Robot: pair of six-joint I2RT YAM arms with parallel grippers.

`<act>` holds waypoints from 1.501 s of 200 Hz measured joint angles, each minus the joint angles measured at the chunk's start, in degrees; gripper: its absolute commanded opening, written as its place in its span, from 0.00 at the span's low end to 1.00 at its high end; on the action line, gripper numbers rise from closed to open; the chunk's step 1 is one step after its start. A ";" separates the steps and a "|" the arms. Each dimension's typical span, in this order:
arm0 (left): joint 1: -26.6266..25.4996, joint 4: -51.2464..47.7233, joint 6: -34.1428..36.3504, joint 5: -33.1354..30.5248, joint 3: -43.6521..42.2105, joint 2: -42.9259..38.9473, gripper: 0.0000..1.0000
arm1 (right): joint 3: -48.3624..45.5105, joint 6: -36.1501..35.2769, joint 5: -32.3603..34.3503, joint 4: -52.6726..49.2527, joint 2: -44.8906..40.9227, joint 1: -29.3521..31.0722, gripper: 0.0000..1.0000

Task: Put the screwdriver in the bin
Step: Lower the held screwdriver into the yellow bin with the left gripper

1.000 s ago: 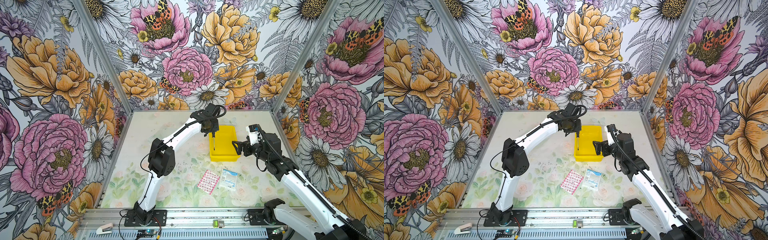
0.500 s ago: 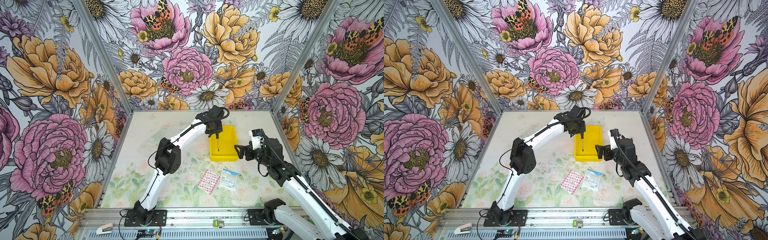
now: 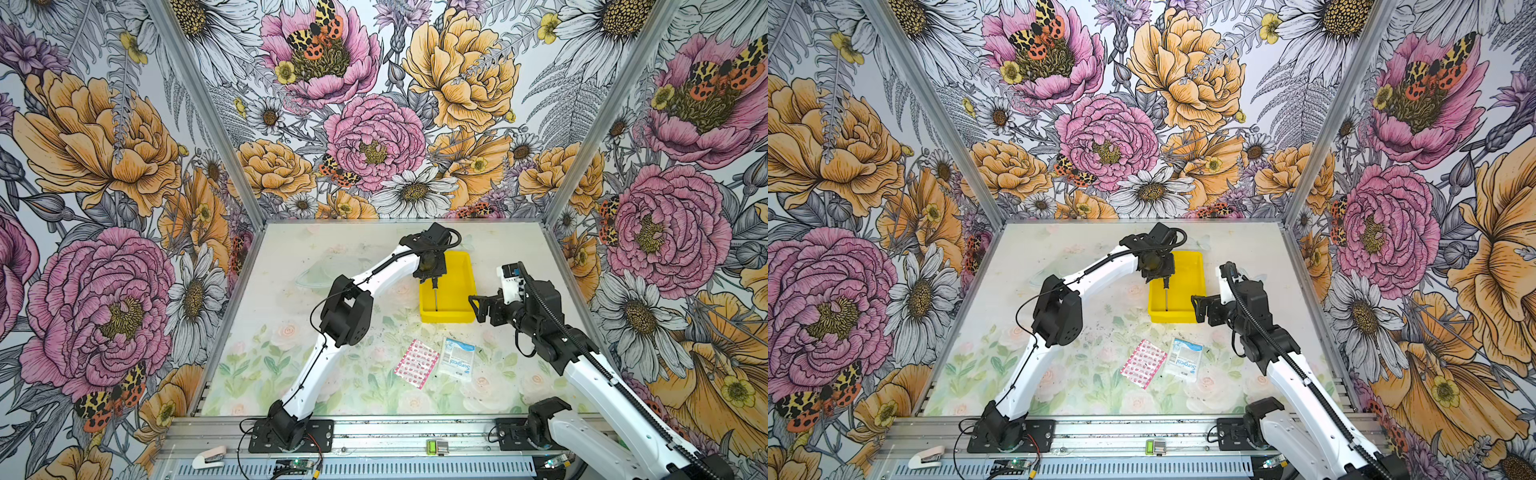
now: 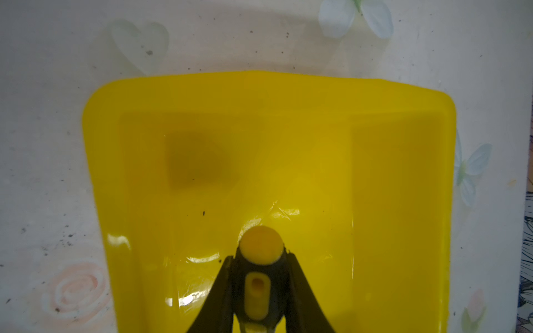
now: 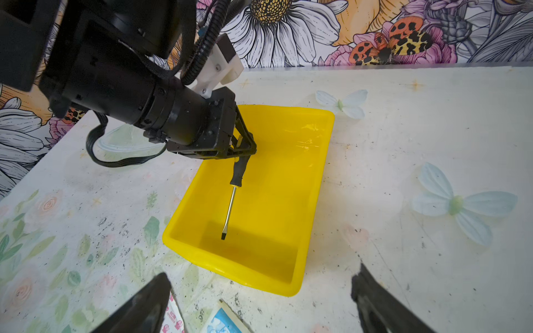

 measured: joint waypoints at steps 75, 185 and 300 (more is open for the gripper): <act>-0.50 0.13 -0.02 -0.13 3.39 2.29 0.27 | 0.00 -0.04 0.50 -0.22 0.00 0.00 1.00; -1.27 0.09 -1.27 -0.46 4.17 5.97 0.32 | -0.92 -0.04 1.75 -0.33 -2.60 0.00 0.99; -1.44 0.13 -1.51 -1.03 5.44 6.73 0.43 | -0.94 -0.11 2.93 -0.28 -2.56 0.00 1.00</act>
